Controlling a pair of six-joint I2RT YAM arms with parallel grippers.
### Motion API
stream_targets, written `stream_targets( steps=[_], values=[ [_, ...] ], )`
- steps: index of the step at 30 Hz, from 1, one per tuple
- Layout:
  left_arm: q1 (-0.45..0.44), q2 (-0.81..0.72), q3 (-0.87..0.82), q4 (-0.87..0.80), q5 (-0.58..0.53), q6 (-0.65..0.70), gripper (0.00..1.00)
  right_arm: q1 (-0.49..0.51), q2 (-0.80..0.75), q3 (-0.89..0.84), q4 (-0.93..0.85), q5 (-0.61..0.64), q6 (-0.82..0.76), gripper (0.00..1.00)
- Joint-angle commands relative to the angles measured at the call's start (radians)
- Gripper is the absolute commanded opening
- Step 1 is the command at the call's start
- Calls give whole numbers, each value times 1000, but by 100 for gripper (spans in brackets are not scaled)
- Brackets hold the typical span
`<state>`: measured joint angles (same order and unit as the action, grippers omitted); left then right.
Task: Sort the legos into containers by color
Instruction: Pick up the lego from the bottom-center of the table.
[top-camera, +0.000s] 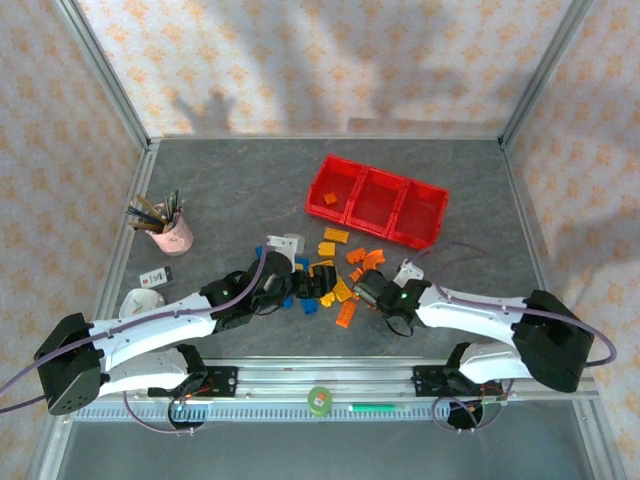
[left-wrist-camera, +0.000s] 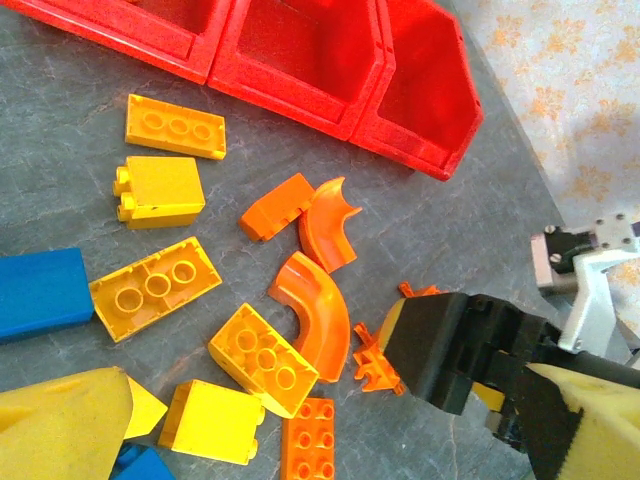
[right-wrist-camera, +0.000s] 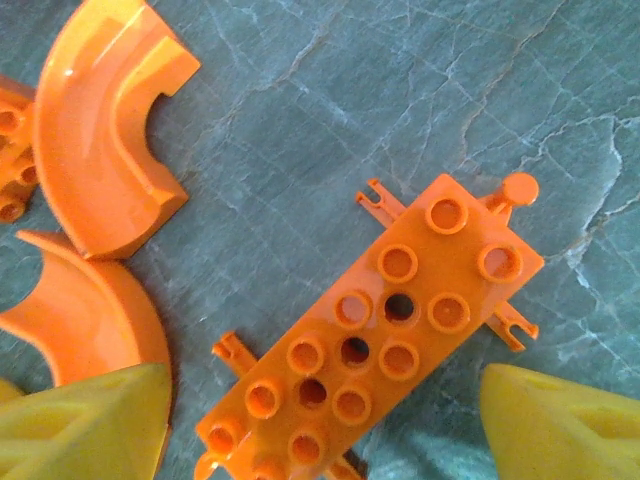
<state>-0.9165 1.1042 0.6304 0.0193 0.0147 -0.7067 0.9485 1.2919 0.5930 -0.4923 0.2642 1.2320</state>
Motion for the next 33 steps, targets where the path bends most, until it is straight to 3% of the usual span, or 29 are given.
stream_targets(
  steps=[1, 17, 33],
  values=[
    [-10, 5, 14, 22, -31, 0, 99, 2, 57, 27, 43, 68, 40, 79],
    [-9, 16, 26, 8, -44, 6, 99, -62, 165, 57, 97, 48, -22, 60],
    [-9, 13, 30, 11, -46, 6, 99, -79, 64, -36, 86, 2, -52, 33]
  ],
)
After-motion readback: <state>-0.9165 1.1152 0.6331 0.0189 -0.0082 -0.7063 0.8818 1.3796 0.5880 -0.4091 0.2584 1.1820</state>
